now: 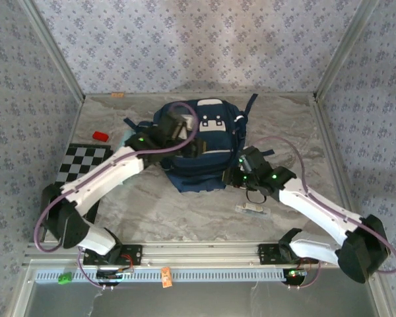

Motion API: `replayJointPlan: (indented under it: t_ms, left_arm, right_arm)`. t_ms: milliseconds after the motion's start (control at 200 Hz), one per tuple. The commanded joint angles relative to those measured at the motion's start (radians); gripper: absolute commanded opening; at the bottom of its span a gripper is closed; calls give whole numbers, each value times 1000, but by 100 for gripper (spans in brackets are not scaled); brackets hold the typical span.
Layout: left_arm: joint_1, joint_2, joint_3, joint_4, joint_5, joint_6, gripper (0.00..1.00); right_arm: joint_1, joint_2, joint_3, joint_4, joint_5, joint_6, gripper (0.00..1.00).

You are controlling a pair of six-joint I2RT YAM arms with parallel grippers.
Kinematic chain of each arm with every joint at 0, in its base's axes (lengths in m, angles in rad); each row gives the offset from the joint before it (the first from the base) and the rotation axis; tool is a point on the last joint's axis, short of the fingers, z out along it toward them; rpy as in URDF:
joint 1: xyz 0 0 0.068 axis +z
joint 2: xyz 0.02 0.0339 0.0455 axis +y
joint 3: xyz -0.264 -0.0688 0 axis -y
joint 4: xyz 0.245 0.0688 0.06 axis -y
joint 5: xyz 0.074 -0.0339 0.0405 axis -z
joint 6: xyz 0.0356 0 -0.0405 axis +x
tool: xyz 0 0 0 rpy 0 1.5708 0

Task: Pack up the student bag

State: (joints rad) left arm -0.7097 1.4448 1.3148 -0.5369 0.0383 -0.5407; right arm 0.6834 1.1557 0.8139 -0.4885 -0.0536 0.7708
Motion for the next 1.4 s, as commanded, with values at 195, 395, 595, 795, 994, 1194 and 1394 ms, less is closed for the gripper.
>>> replayJointPlan:
  t_ms: [195, 395, 595, 795, 994, 1194, 1394]
  left_arm:
    - [343, 28, -125, 28, 66, -125, 59]
    - [469, 212, -44, 90, 111, -172, 55]
    - [514, 422, 103, 123, 141, -156, 54]
    - [529, 592, 238, 132, 151, -145, 50]
    - [520, 655, 279, 177, 232, -157, 33]
    - [473, 606, 177, 206, 249, -233, 17]
    - [351, 553, 87, 270, 250, -383, 7]
  right_arm:
    - [196, 266, 161, 105, -94, 57, 46]
    - [214, 387, 178, 228, -69, 93, 46]
    - [177, 448, 187, 229, -38, 82, 45]
    - [128, 454, 149, 250, -41, 70, 45]
    - [60, 463, 131, 226, -41, 12, 45]
    - [-116, 464, 170, 162, -47, -101, 46]
    - [-327, 517, 263, 94, -63, -221, 53]
